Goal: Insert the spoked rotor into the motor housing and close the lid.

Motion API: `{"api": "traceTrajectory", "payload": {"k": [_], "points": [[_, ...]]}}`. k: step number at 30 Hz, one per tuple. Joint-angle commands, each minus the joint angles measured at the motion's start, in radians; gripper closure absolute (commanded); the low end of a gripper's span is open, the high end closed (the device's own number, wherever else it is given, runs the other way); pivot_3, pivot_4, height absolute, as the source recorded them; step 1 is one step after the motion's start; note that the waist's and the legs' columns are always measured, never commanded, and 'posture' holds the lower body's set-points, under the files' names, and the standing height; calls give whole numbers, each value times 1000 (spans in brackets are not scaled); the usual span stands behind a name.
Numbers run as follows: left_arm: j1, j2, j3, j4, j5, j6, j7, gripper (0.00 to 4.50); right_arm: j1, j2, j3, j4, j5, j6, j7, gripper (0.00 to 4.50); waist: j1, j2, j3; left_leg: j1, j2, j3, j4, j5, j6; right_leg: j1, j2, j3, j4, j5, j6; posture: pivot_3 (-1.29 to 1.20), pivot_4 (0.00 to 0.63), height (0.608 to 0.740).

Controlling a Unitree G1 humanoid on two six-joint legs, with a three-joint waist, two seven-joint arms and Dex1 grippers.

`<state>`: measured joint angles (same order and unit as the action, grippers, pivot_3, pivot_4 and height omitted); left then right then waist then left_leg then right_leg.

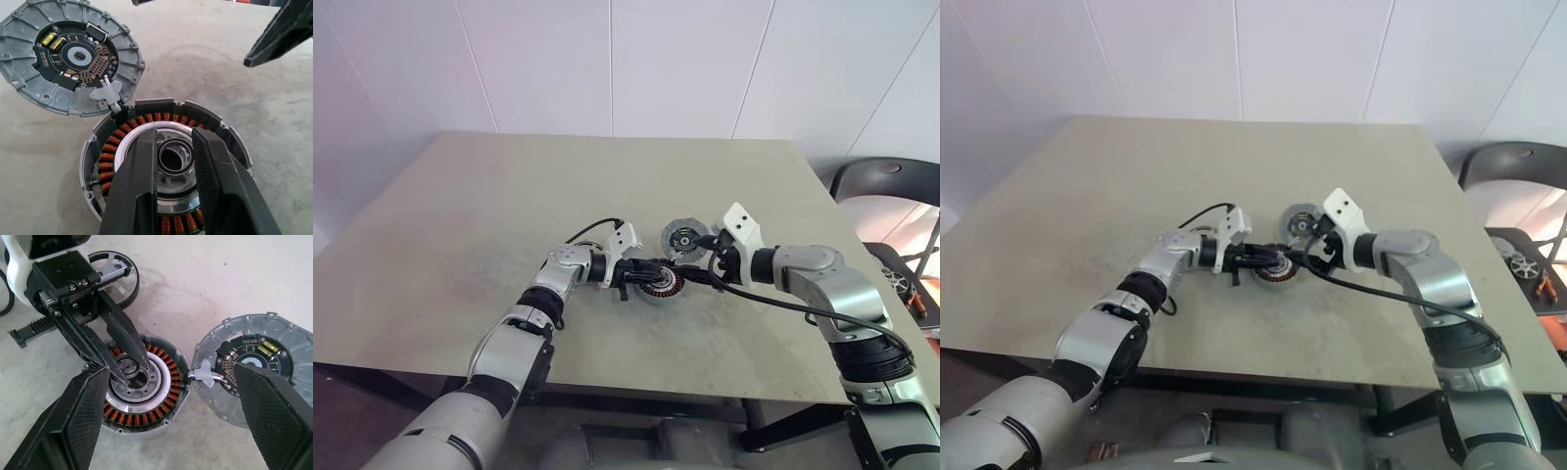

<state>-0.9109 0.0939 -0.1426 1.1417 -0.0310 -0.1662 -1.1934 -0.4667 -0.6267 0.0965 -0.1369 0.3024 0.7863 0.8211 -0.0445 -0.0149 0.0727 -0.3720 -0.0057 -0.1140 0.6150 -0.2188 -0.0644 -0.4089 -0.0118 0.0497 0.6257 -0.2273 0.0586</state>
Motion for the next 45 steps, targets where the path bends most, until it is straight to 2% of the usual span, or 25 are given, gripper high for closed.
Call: {"api": "traceTrajectory", "payload": {"k": [1,9,17,22,26,28,31,34,38,39,42,45], "points": [[-22,1,-5,14,32,-42,38,3819,11,-9,-60,-76,37,16,-16,306,2,0,0,0,0,0,0,0,0,0,0,0,0,0,0,0,0,740],[-22,-22,23,34,21,-50,54,3819,38,-18,-79,-110,55,30,-45,306,2,0,0,0,0,0,0,0,0,0,0,0,0,0,0,0,0,740],[-42,-45,77,14,-26,-48,71,1183,59,-5,-83,-142,73,39,-81,264,2,0,0,0,0,0,0,0,0,0,0,0,0,0,0,0,0,740],[-59,4,158,-107,-122,2,22,1183,61,36,-93,-158,115,27,-91,264,0,0,0,0,0,0,0,0,0,0,0,0,0,0,0,0,0,740],[-21,58,215,-277,-203,92,33,1183,51,61,-72,-162,126,32,-95,264,0,0,0,0,0,0,0,0,0,0,0,0,0,0,0,0,0,740],[37,110,268,-418,-270,173,58,1140,31,107,-34,-136,120,21,-104,656,-4,0,0,0,0,0,0,0,0,0,0,0,0,0,0,0,0,740],[146,164,317,-598,-322,263,132,1742,5,138,32,-75,63,-16,-115,1499,-17,0,0,2,1,0,-1,0,0,0,0,1,3,0,0,0,0,740],[266,201,349,-738,-340,325,221,2775,-31,149,87,25,-30,-94,-149,2561,-20,0,0,5,1,0,-1,0,0,2,0,1,4,0,0,0,0,740],[345,222,376,-813,-314,313,361,4217,-75,172,92,114,-73,-149,-167,3997,-12,0,0,7,0,0,2,0,0,5,0,1,4,0,0,0,0,740],[349,224,386,-814,-312,306,396,4260,-79,167,105,128,-87,-158,-156,4322,-7,0,0,7,0,0,2,0,0,5,0,1,4,0,0,0,0,740],[333,231,422,-798,-318,273,485,4260,-83,174,118,172,-116,-189,-149,4322,1,0,0,7,0,0,3,0,0,6,0,1,4,0,0,0,0,740],[335,244,430,-812,-336,268,504,4260,-81,158,130,209,-125,-173,-117,4322,1,0,0,6,0,0,1,0,0,5,0,1,3,0,0,0,0,740]]}}
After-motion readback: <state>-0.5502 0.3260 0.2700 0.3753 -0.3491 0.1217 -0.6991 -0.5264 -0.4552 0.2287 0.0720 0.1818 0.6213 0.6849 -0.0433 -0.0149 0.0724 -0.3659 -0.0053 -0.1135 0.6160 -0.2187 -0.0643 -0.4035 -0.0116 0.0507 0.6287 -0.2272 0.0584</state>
